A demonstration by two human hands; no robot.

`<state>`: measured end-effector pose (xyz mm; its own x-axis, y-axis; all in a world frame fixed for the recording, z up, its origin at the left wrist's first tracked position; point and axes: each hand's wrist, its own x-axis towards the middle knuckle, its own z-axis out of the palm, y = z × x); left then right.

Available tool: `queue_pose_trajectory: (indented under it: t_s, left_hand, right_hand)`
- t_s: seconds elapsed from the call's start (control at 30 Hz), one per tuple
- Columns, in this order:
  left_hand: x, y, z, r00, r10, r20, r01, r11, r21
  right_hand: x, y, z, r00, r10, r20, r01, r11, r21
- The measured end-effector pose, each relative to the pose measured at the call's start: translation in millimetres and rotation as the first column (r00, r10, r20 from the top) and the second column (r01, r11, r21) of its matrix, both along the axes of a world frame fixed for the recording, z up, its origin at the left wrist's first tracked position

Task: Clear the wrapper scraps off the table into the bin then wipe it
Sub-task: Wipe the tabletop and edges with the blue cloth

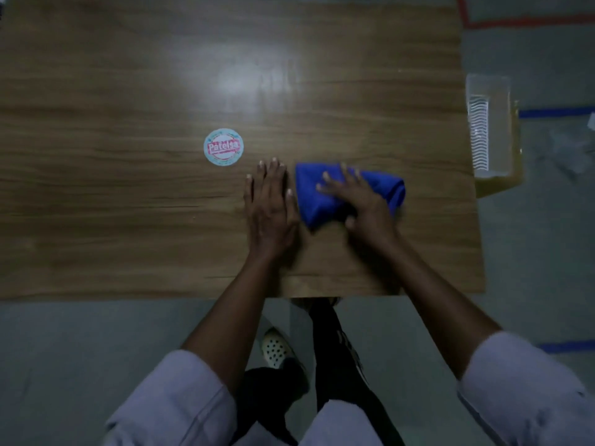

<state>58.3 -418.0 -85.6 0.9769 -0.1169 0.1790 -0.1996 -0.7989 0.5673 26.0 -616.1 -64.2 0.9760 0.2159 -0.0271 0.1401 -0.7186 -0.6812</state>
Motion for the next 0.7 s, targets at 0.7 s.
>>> queue_pose_trajectory:
  t_s: [0.7]
  left_hand:
    - [-127.3,54.1,2.1,0.979,-0.17,-0.116,0.184,0.975,0.123]
  right_hand:
    - [-184.4,74.8,3.5,0.993,-0.094,0.065,0.103,0.98,-0.173]
